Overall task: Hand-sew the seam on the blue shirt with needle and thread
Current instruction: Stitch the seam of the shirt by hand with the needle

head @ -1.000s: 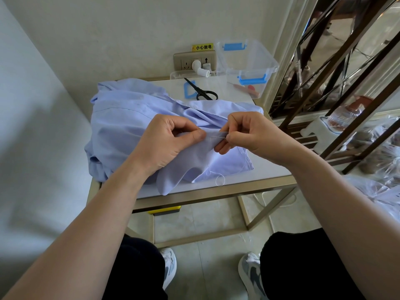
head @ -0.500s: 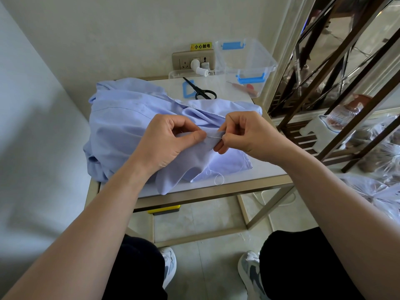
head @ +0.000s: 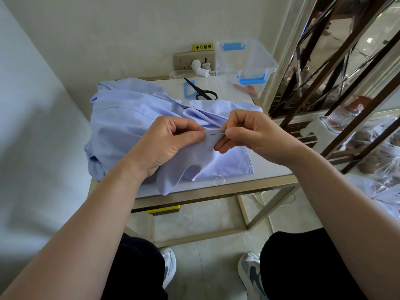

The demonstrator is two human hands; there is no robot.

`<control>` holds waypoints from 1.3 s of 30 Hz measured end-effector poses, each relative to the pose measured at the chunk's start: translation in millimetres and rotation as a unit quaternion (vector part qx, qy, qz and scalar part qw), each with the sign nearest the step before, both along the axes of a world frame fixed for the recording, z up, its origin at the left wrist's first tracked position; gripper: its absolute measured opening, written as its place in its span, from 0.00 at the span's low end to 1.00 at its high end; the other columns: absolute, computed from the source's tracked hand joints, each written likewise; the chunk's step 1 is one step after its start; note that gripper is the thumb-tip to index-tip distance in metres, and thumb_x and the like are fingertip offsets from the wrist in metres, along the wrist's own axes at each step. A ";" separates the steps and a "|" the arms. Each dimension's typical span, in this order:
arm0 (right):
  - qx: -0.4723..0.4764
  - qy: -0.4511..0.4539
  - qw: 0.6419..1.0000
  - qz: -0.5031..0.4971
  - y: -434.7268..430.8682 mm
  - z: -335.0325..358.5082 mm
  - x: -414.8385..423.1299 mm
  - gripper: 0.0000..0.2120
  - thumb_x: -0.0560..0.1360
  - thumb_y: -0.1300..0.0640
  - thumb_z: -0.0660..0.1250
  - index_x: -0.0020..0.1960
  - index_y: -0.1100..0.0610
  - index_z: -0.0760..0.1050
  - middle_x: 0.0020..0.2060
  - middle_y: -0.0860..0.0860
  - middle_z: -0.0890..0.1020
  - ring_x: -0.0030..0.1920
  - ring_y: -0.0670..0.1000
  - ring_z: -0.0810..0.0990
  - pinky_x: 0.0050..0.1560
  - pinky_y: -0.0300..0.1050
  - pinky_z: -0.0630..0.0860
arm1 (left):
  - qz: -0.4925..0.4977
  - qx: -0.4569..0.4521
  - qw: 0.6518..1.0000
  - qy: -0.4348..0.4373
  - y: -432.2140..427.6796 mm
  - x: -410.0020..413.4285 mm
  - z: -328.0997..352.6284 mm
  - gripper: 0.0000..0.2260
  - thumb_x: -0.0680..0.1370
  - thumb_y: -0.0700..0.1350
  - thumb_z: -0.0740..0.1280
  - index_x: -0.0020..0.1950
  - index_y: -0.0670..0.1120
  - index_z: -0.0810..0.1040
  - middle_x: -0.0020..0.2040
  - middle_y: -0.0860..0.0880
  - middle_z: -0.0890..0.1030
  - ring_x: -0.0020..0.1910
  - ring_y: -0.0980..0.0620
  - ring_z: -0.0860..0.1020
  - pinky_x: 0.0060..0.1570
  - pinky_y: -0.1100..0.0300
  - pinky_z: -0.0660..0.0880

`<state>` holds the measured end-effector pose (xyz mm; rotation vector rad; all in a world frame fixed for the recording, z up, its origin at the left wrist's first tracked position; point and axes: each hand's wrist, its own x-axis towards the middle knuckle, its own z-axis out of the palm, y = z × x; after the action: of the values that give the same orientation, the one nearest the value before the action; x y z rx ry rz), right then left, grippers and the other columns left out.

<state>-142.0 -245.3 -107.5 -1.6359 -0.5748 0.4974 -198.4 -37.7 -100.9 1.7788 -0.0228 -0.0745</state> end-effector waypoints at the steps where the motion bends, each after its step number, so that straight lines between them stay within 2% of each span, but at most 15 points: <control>1: 0.009 0.007 1.000 0.005 -0.5 -0.4 0.7 0.07 0.75 0.63 0.62 0.50 0.66 0.71 0.40 0.61 0.84 0.43 0.55 0.85 0.47 0.42 0.79 | -0.002 -0.007 1.000 0.006 -0.2 -0.2 0.5 0.09 0.75 0.40 0.71 0.38 0.51 0.86 0.38 0.51 0.84 0.40 0.57 0.79 0.47 0.61 0.74; 6: 0.046 0.025 0.998 0.027 -2.4 -1.7 0.0 0.04 0.75 0.63 0.62 0.47 0.64 0.71 0.40 0.57 0.85 0.43 0.52 0.85 0.47 0.40 0.79 | -0.009 -0.045 0.998 0.031 -1.2 -0.3 1.6 0.10 0.75 0.39 0.71 0.37 0.51 0.86 0.37 0.52 0.84 0.40 0.56 0.79 0.45 0.63 0.75; 10: 0.056 0.024 0.997 0.038 -2.8 -2.3 0.1 0.04 0.75 0.63 0.63 0.48 0.64 0.71 0.39 0.55 0.85 0.42 0.51 0.85 0.47 0.39 0.79 | -0.037 -0.086 0.994 0.061 0.3 -1.8 2.7 0.04 0.70 0.45 0.71 0.38 0.49 0.86 0.38 0.50 0.84 0.39 0.56 0.80 0.43 0.65 0.76; 16: 0.055 0.024 0.997 0.045 0.6 -6.2 0.6 0.06 0.77 0.61 0.65 0.48 0.64 0.73 0.38 0.55 0.84 0.41 0.51 0.84 0.46 0.40 0.79 | -0.055 -0.112 0.989 0.077 -0.1 -0.9 1.1 0.04 0.69 0.44 0.71 0.38 0.47 0.85 0.38 0.49 0.83 0.38 0.55 0.80 0.42 0.66 0.77; 21: 0.042 0.010 0.999 0.019 7.7 -4.0 -3.4 0.08 0.73 0.58 0.68 0.45 0.64 0.75 0.35 0.54 0.84 0.37 0.51 0.82 0.44 0.41 0.79 | -0.063 -0.110 0.989 0.075 -3.4 -2.2 0.7 0.04 0.69 0.45 0.71 0.38 0.47 0.85 0.38 0.48 0.83 0.39 0.55 0.79 0.42 0.66 0.76; 27: 0.046 0.017 0.999 -0.003 0.5 -3.8 4.1 0.04 0.75 0.61 0.69 0.46 0.62 0.77 0.39 0.57 0.83 0.40 0.53 0.83 0.44 0.41 0.78 | -0.031 -0.131 0.989 0.062 -2.2 -1.0 4.4 0.04 0.68 0.44 0.71 0.35 0.48 0.85 0.35 0.51 0.82 0.35 0.58 0.78 0.38 0.68 0.76; 31: 0.018 -0.031 0.999 0.001 3.7 -5.0 -1.9 0.03 0.75 0.62 0.68 0.45 0.62 0.77 0.34 0.50 0.82 0.37 0.47 0.80 0.44 0.38 0.78 | -0.041 -0.118 0.989 0.075 -4.7 -1.7 2.8 0.03 0.68 0.45 0.71 0.35 0.48 0.84 0.34 0.50 0.81 0.35 0.57 0.78 0.38 0.67 0.76; 35: 0.034 -0.032 0.999 -0.020 4.3 -3.9 0.5 0.06 0.71 0.58 0.69 0.44 0.61 0.79 0.35 0.51 0.81 0.37 0.48 0.79 0.43 0.40 0.77 | -0.015 -0.143 0.987 0.066 -5.8 -0.6 3.3 0.03 0.70 0.42 0.71 0.37 0.45 0.83 0.34 0.50 0.82 0.35 0.57 0.79 0.37 0.67 0.75; 39: 0.031 -0.058 0.998 -0.019 7.0 -3.8 -2.4 0.04 0.71 0.58 0.70 0.43 0.59 0.79 0.35 0.52 0.81 0.36 0.47 0.78 0.42 0.40 0.77 | -0.041 -0.119 0.989 0.078 -6.7 -2.2 3.0 0.04 0.68 0.46 0.72 0.34 0.48 0.84 0.36 0.48 0.82 0.37 0.55 0.79 0.40 0.65 0.76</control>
<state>-144.4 -238.3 -111.3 -1.6206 -0.6387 0.3543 -200.6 -44.4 -97.9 1.5286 0.0078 -0.2597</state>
